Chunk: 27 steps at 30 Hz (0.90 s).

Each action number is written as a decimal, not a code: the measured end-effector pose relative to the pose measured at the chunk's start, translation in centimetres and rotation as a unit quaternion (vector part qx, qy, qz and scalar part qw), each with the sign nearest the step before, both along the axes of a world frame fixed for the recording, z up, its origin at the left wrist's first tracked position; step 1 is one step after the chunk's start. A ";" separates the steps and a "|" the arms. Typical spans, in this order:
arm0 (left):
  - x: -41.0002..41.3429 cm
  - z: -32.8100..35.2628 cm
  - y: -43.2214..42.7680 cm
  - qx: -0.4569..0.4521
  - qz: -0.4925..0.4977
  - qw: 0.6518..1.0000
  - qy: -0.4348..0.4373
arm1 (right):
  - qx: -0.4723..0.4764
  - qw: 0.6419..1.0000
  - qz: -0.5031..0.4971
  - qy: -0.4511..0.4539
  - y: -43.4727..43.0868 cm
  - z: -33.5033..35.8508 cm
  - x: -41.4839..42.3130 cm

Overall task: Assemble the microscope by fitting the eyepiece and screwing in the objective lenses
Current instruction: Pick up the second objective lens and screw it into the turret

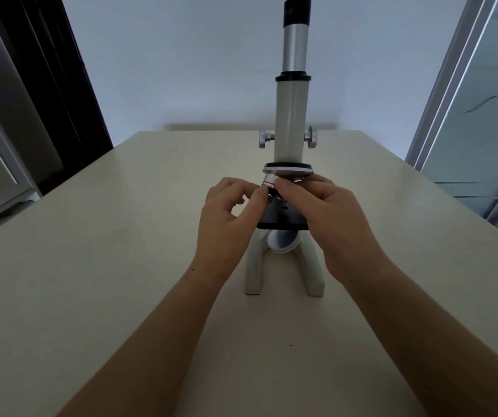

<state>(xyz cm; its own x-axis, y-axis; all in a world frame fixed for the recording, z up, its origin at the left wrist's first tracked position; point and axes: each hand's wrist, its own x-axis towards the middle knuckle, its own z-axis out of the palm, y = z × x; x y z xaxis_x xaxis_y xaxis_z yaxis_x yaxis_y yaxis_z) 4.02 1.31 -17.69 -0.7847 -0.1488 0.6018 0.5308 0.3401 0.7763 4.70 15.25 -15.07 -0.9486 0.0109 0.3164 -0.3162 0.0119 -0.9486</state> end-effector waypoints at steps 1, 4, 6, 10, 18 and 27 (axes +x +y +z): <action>0.0 0.0 0.0 -0.003 0.005 1.000 0.003 | 0.001 1.000 -0.002 0.002 0.1 0.0 0.0; 0.0 0.0 0.0 -0.013 0.012 1.000 0.002 | 0.007 1.000 -0.013 0.002 0.1 0.1 0.1; 0.0 0.0 0.0 -0.019 0.016 1.000 0.008 | 0.001 1.000 -0.015 0.001 -0.1 0.1 0.0; -0.1 -0.1 -0.1 -0.025 0.016 1.000 0.010 | 0.006 1.000 -0.023 -0.007 -0.2 0.0 -0.2; -0.1 0.1 0.0 -0.023 0.003 1.000 -0.006 | -0.005 1.000 0.001 -0.005 -0.4 0.0 0.1; 0.0 -0.1 0.2 -0.032 0.023 0.999 0.001 | -0.006 1.000 -0.018 0.008 -0.6 0.0 0.2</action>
<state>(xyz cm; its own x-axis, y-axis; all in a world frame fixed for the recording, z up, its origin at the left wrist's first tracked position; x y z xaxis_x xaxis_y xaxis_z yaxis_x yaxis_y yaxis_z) 3.99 1.54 -17.80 -0.7769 -0.1447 0.6128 0.5153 0.4134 0.7507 4.91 14.68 -15.04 -0.9422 0.0488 0.3315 -0.3313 0.0128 -0.9434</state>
